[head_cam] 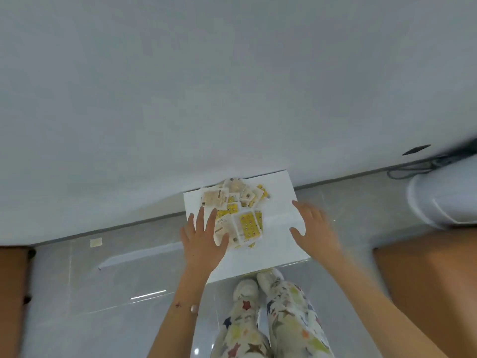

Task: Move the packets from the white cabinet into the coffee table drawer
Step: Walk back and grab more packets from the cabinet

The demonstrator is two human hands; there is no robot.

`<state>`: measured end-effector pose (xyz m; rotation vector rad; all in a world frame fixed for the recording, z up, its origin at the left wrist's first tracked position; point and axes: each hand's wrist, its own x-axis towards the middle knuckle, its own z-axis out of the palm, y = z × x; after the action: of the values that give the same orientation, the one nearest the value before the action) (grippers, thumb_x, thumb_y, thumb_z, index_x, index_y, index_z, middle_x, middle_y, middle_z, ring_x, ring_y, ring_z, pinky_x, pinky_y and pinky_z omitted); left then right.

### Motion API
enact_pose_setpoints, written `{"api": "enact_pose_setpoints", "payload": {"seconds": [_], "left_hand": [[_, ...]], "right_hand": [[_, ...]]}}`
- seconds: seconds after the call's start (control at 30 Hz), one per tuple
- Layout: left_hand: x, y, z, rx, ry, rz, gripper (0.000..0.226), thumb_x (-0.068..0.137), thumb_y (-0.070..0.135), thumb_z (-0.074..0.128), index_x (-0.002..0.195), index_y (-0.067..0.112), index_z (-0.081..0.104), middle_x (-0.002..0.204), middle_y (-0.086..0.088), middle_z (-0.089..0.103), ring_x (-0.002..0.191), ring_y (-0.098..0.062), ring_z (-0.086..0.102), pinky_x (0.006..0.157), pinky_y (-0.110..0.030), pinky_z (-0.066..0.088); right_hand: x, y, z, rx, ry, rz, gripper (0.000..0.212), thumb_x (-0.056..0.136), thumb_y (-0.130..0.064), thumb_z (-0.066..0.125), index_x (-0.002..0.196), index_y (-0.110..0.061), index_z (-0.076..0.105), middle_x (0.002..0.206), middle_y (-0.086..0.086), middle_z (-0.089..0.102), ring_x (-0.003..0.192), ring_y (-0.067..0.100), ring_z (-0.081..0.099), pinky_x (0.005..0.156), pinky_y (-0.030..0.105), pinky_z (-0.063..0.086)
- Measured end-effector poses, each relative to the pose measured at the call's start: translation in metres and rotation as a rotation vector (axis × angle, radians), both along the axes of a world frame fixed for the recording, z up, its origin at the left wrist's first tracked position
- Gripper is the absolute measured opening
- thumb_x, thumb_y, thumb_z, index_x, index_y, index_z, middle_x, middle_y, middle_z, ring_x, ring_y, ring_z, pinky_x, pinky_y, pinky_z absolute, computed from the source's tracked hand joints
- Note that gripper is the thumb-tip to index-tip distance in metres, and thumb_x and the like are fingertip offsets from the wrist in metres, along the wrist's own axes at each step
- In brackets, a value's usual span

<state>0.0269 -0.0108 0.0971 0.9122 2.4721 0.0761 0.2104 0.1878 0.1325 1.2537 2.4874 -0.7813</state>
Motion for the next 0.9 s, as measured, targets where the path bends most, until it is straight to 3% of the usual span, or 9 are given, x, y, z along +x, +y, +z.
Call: {"api": "enact_pose_setpoints", "payload": {"seconds": [0.07,0.13,0.27,0.4,0.53,0.67,0.83,0.9], "left_hand": [[-0.004,0.005,-0.054,-0.040,-0.020,0.051,0.087,0.072,0.069,0.002,0.152,0.036,0.004,0.162,0.002,0.000,0.148,-0.029,-0.002,0.118,-0.050,0.001],[-0.011,0.011,-0.110,-0.013,-0.045,0.123,0.087,0.071,0.071,0.003,0.151,0.038,0.002,0.162,0.003,-0.002,0.148,-0.027,-0.005,0.118,-0.049,-0.001],[-0.027,0.025,-0.201,0.108,-0.137,0.337,0.078,0.083,0.070,0.025,0.152,0.037,0.008,0.162,0.004,-0.006,0.148,-0.026,0.000,0.119,-0.051,0.008],[-0.045,0.040,-0.252,0.264,-0.103,0.558,0.069,0.094,0.051,0.045,0.152,0.030,0.014,0.162,0.000,-0.006,0.147,-0.030,0.003,0.115,-0.055,0.015],[-0.064,0.062,-0.277,0.275,0.012,0.666,0.067,0.096,0.052,0.042,0.152,0.023,0.019,0.161,-0.007,0.010,0.146,-0.032,0.009,0.113,-0.056,0.012],[-0.064,0.079,-0.283,0.265,0.007,0.690,0.064,0.098,0.047,0.041,0.151,0.019,0.020,0.161,-0.001,0.009,0.147,-0.028,0.000,0.115,-0.057,0.002],[-0.057,0.077,-0.282,0.310,-0.006,0.577,0.056,0.098,0.042,0.044,0.147,0.016,0.032,0.160,-0.004,0.016,0.148,-0.028,0.003,0.116,-0.054,0.002],[-0.054,0.069,-0.283,0.349,-0.044,0.533,0.058,0.096,0.048,0.043,0.144,0.016,0.036,0.159,-0.006,0.019,0.148,-0.027,0.006,0.118,-0.052,0.005]], "right_hand": [[-0.024,0.020,-0.051,-0.031,-0.005,-0.019,0.068,0.092,-0.032,0.056,0.150,-0.031,0.021,0.153,-0.001,0.025,0.140,0.022,0.020,0.108,0.037,0.031],[-0.047,0.041,-0.107,-0.047,0.022,-0.034,0.068,0.091,-0.032,0.058,0.149,-0.030,0.023,0.153,0.000,0.027,0.140,0.022,0.021,0.107,0.039,0.032],[-0.082,0.073,-0.213,-0.108,0.056,-0.054,0.068,0.091,-0.036,0.059,0.149,-0.025,0.026,0.151,0.004,0.030,0.137,0.028,0.028,0.107,0.043,0.032],[-0.101,0.082,-0.278,-0.093,0.011,-0.047,0.076,0.090,-0.050,0.054,0.152,-0.025,0.018,0.155,0.008,0.024,0.142,0.030,0.022,0.110,0.048,0.028],[-0.113,0.066,-0.297,0.056,0.013,-0.071,0.074,0.090,-0.055,0.050,0.152,-0.028,0.018,0.156,0.010,0.019,0.142,0.032,0.017,0.110,0.051,0.026],[-0.120,0.054,-0.301,0.070,0.072,-0.114,0.069,0.091,-0.047,0.054,0.149,-0.026,0.024,0.145,0.008,0.031,0.132,0.029,0.029,0.103,0.045,0.029],[-0.133,0.055,-0.300,-0.207,0.235,-0.382,0.066,0.089,-0.031,0.064,0.145,-0.017,0.032,0.135,0.010,0.044,0.125,0.027,0.042,0.104,0.041,0.037],[-0.134,0.060,-0.296,-0.334,0.311,-0.499,0.057,0.087,-0.024,0.068,0.137,-0.014,0.042,0.125,0.003,0.053,0.114,0.021,0.052,0.093,0.032,0.044]]}}
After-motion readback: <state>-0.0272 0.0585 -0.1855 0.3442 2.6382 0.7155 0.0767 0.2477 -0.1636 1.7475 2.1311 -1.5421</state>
